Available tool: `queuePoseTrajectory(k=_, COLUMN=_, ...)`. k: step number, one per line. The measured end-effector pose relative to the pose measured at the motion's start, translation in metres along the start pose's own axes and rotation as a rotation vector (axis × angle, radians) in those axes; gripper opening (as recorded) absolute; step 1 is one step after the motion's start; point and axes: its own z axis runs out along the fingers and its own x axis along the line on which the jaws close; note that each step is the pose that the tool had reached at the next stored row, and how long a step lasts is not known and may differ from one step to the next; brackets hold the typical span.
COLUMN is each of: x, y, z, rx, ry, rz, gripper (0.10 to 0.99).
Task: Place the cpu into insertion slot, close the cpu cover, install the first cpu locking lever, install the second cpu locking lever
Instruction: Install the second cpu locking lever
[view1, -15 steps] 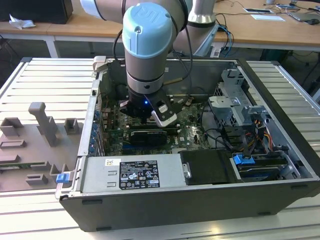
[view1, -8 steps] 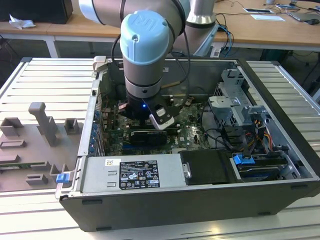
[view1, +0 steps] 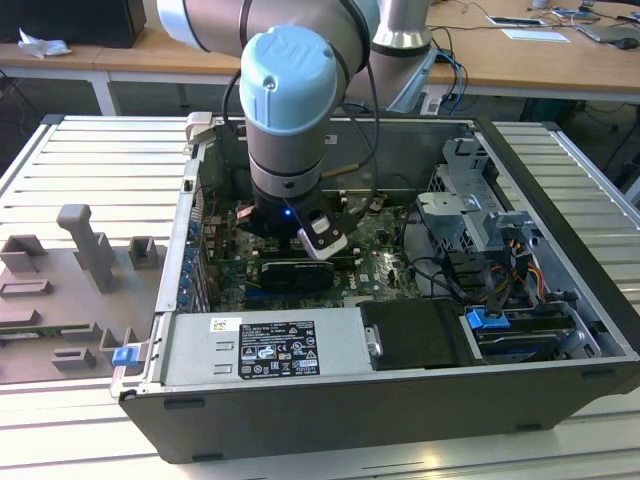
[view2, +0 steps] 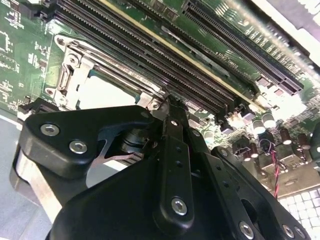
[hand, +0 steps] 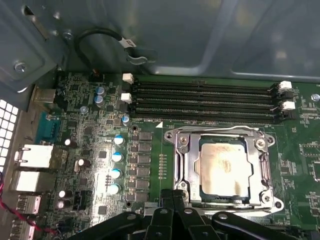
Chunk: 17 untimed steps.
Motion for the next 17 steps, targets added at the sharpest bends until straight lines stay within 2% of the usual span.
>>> queuePoseTrajectory(k=7, x=0.0004, y=0.0, z=0.0004, rx=-0.002, ry=-0.0001, rz=0.0, gripper=0.106)
queuePoseTrajectory(k=15, x=0.0002, y=0.0027, z=-0.0082, rx=-0.01, ry=-0.0004, rz=0.0, gripper=0.106)
queuePoseTrajectory(k=17, x=0.0002, y=0.0039, z=-0.0123, rx=-0.012, ry=-0.0005, rz=0.0, gripper=0.106)
